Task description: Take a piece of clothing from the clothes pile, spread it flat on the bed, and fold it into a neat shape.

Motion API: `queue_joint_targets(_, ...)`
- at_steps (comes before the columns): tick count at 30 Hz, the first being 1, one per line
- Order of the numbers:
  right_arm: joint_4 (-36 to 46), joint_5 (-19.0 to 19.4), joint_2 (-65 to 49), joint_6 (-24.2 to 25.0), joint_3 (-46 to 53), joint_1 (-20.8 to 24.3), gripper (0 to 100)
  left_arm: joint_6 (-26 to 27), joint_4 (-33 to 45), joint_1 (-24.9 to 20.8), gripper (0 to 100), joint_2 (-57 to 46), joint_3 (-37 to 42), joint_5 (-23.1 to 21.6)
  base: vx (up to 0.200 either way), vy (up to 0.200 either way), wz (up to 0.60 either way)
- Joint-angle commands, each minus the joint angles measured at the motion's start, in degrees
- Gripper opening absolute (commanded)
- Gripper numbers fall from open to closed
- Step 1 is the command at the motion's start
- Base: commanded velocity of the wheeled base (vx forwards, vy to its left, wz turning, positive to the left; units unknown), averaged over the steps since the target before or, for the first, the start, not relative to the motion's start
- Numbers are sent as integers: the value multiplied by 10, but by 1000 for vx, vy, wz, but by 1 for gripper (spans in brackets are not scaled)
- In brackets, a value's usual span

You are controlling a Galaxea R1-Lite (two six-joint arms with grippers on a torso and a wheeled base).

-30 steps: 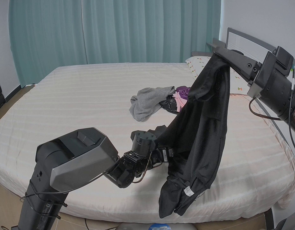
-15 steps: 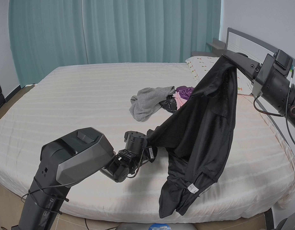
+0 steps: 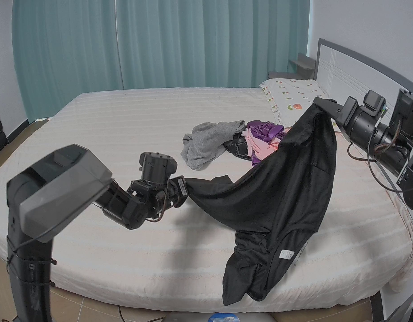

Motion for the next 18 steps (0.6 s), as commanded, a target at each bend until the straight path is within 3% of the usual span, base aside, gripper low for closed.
queue_joint_targets(1, -27, -18, 116, 1, -93, -44, 0, -23, 79, 16, 0, -150, 0, -4, 0, 0, 0)
queue_joint_targets(6, -27, -66, 122, 0, -201, -43, 0, -29, 126, 16, 0, -239, -18, -6, 0, 0, 0)
queue_joint_targets(10, -22, -72, 99, -7, -255, -37, 0, -62, 126, 16, 0, -288, -46, -8, 0, 0, 0)
queue_joint_targets(15, -27, -71, 80, -15, -223, -13, 0, -78, 127, 16, 0, -313, -31, -28, 0, 0, 0)
queue_joint_targets(18, -28, -63, 70, -11, -118, 9, 0, -81, 124, 9, 0, -316, 42, -57, 0, 0, 0)
